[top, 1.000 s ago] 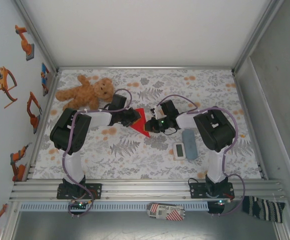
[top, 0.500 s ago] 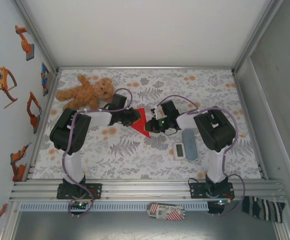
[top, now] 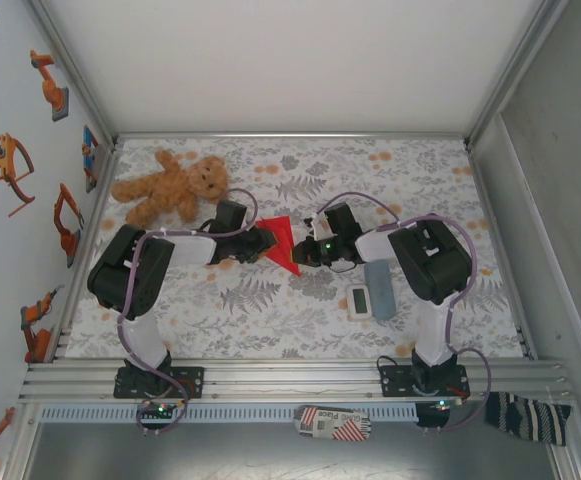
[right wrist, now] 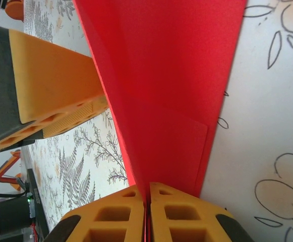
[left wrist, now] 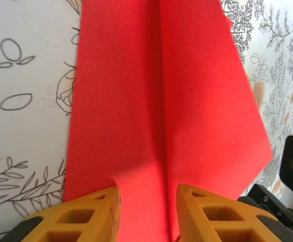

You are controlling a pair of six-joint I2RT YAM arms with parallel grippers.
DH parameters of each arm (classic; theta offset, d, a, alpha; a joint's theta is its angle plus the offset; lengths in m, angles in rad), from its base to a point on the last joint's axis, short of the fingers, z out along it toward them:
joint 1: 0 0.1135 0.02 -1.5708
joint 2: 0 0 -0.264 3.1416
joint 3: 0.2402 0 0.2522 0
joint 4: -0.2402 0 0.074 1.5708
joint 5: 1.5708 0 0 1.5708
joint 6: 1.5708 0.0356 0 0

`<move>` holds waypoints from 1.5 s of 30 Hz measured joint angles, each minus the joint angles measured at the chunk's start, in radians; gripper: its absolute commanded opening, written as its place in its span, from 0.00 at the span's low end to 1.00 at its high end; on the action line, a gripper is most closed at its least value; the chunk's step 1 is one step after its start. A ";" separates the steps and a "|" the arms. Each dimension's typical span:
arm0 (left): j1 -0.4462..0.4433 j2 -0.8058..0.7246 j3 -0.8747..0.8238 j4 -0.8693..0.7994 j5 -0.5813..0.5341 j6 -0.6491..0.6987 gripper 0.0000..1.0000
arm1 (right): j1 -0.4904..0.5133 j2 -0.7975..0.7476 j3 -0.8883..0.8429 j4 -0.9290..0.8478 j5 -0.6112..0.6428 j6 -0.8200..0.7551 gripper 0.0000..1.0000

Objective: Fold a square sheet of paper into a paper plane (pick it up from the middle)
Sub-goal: Fourth fold the wing at the center of the table.

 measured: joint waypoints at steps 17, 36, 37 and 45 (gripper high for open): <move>0.002 0.007 0.047 -0.055 -0.013 -0.011 0.51 | -0.002 -0.008 -0.039 0.081 0.002 0.026 0.11; -0.018 0.067 0.183 -0.193 -0.023 0.088 0.58 | -0.002 -0.008 -0.039 0.080 0.001 0.026 0.12; -0.018 0.072 0.195 -0.207 -0.023 0.089 0.59 | -0.002 -0.008 -0.039 0.080 0.000 0.026 0.13; -0.026 0.099 0.264 -0.304 -0.052 0.105 0.62 | -0.006 -0.011 -0.045 0.108 -0.025 0.055 0.23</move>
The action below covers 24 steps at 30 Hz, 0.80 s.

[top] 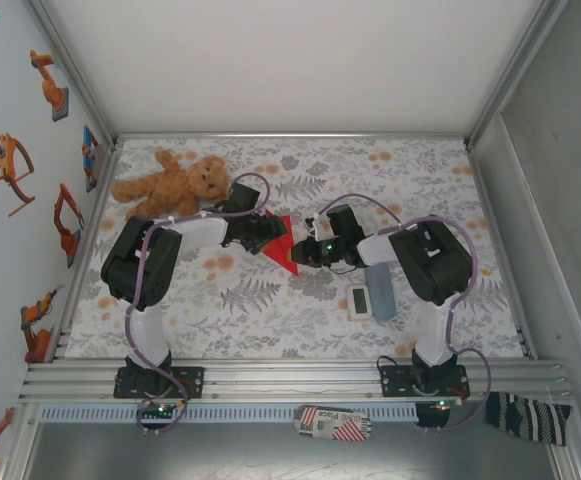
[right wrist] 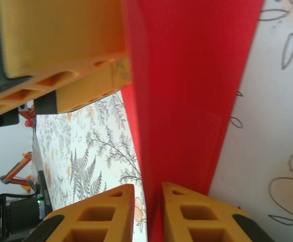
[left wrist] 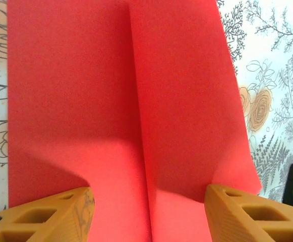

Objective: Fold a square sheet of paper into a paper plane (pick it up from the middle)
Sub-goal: Fourth fold the wing at the center of the table.

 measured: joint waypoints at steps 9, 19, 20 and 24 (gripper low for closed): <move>-0.007 0.014 0.033 -0.049 -0.020 0.015 0.62 | -0.004 0.000 -0.011 0.039 -0.010 0.063 0.24; -0.011 0.027 0.061 -0.086 -0.029 0.017 0.63 | -0.013 0.011 -0.018 0.066 -0.013 0.132 0.17; -0.011 0.027 0.061 -0.087 -0.029 0.017 0.63 | -0.014 0.013 -0.018 0.069 -0.014 0.139 0.15; -0.011 0.027 0.068 -0.095 -0.029 0.018 0.64 | -0.020 0.021 -0.018 0.070 -0.017 0.156 0.11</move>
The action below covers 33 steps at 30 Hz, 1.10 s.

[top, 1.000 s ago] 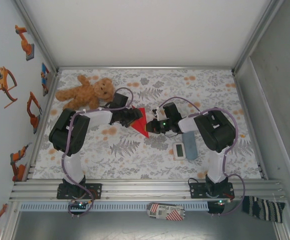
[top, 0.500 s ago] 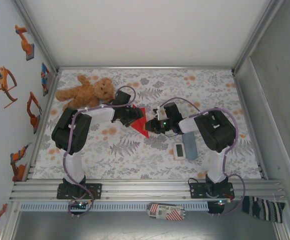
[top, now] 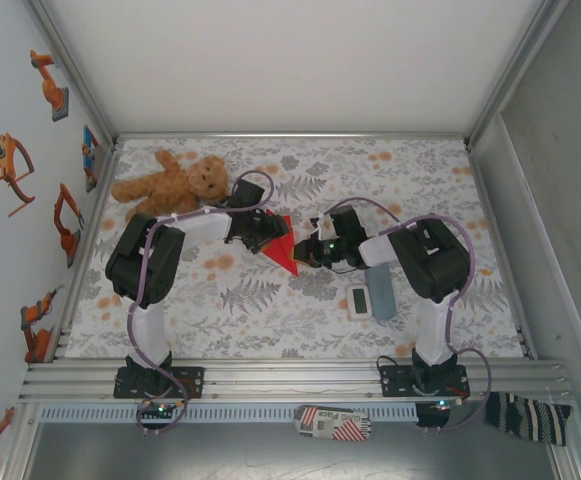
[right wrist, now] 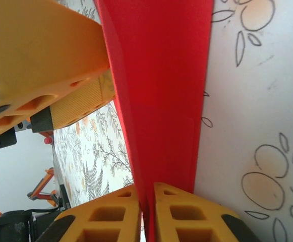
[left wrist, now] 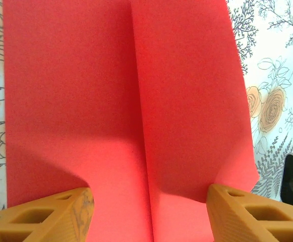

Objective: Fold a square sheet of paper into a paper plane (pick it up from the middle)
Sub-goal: Fourth fold the wing at the center of the table.

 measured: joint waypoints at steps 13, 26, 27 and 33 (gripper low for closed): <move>-0.001 -0.027 0.030 -0.036 -0.001 0.025 0.66 | -0.006 0.011 0.015 -0.029 -0.011 -0.002 0.09; 0.002 -0.093 -0.032 0.173 0.098 0.018 0.35 | -0.007 0.016 0.047 -0.102 -0.019 -0.042 0.09; 0.002 -0.088 -0.034 0.183 0.104 0.016 0.35 | -0.007 0.016 0.047 -0.102 -0.019 -0.043 0.09; 0.007 -0.070 -0.047 0.222 0.124 0.013 0.35 | -0.007 0.016 0.047 -0.101 -0.019 -0.048 0.09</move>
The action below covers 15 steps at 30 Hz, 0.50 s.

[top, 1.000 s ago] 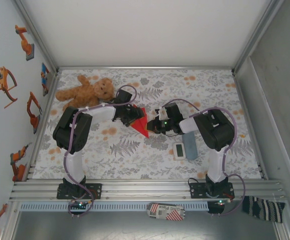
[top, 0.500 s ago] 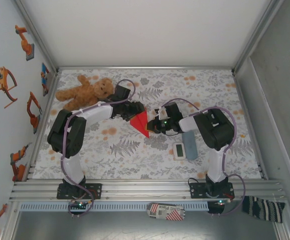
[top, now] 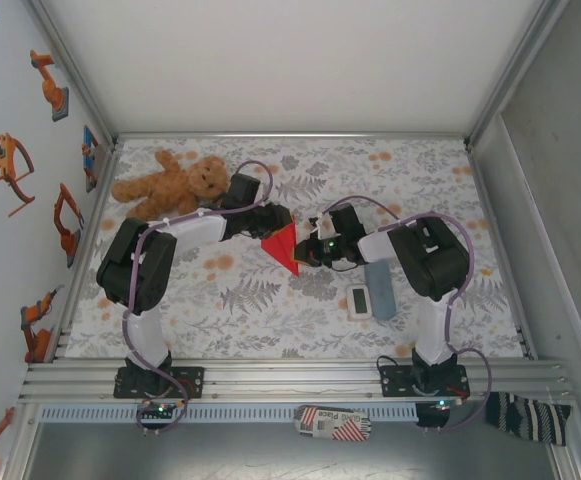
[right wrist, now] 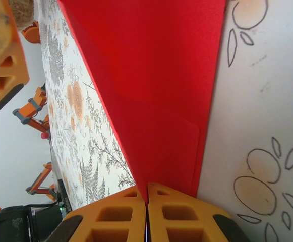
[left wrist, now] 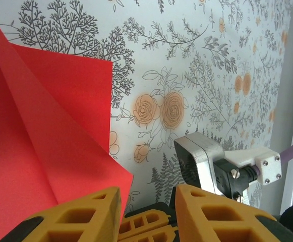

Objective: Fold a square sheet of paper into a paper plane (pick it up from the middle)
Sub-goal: Fourth fold the wing at the center of the table.

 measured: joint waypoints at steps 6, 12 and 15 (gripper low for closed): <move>0.003 0.009 -0.011 0.009 0.003 0.000 0.35 | 0.000 0.000 -0.008 0.019 -0.002 0.000 0.09; 0.019 0.008 -0.077 0.022 -0.014 -0.010 0.41 | -0.002 0.000 -0.015 0.035 -0.007 -0.001 0.09; 0.028 0.009 -0.101 0.019 -0.019 -0.015 0.44 | -0.002 0.000 -0.016 0.038 -0.007 -0.007 0.09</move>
